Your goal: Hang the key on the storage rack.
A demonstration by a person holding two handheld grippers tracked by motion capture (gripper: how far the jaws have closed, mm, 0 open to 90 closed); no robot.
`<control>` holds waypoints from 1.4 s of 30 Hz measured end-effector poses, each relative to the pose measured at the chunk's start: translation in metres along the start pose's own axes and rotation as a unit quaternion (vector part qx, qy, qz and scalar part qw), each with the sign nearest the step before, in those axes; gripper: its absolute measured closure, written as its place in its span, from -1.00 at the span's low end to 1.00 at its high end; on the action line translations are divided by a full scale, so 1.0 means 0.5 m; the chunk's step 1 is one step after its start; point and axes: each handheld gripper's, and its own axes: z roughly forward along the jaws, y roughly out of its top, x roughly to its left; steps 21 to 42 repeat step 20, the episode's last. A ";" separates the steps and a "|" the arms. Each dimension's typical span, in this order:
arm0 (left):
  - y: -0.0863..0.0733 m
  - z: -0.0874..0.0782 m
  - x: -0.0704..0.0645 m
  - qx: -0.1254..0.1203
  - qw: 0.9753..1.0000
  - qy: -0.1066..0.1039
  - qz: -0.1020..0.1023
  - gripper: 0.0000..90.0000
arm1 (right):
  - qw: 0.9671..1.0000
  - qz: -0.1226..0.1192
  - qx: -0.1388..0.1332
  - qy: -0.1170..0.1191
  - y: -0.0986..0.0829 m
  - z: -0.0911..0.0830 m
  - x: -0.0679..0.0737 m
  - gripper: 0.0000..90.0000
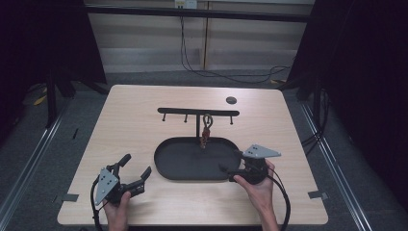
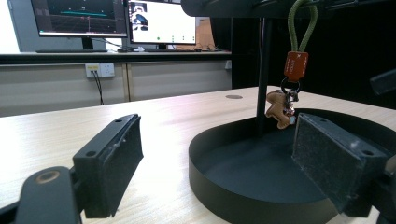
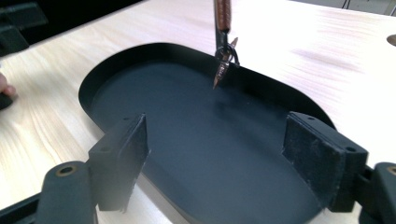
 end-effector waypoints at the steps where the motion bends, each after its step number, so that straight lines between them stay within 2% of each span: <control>1: 0.000 0.000 0.000 0.000 1.000 -0.002 -0.002 -0.65 | 1.000 0.007 -0.009 -0.002 -0.011 -0.002 -0.003 -0.55; 3: 0.000 0.000 0.000 0.001 1.000 0.000 0.000 -0.65 | 0.999 0.007 -0.030 -0.012 -0.032 -0.007 -0.005 -0.68; 5: 0.000 0.000 0.000 0.000 1.000 -0.002 0.000 -0.65 | 0.998 0.012 -0.057 -0.007 -0.054 -0.013 -0.009 -0.70; 6: 0.000 0.000 0.000 0.000 1.000 -0.001 0.001 -0.65 | 0.998 0.012 -0.058 -0.003 -0.063 -0.014 -0.011 -0.69; 9: 0.000 0.000 0.000 0.000 1.000 -0.001 0.001 -0.65 | 0.997 0.010 -0.073 -0.025 -0.086 -0.018 -0.010 -0.69; 11: 0.000 0.000 0.000 0.000 1.000 -0.001 -0.001 -0.65 | 0.995 0.012 -0.083 -0.055 -0.100 -0.018 -0.009 -0.69; 14: 0.000 0.000 0.000 0.000 1.000 -0.004 -0.002 -0.65 | 0.994 0.017 -0.092 -0.059 -0.114 -0.016 -0.011 -0.69; 20: 0.000 0.000 0.000 0.001 1.000 -0.001 0.000 -0.65 | 0.992 -0.001 -0.095 -0.083 -0.114 -0.011 -0.001 -0.69; 42: 0.000 0.000 0.000 0.001 1.000 -0.001 0.000 -0.65 | 0.992 -0.001 -0.095 -0.083 -0.114 -0.011 -0.001 -0.69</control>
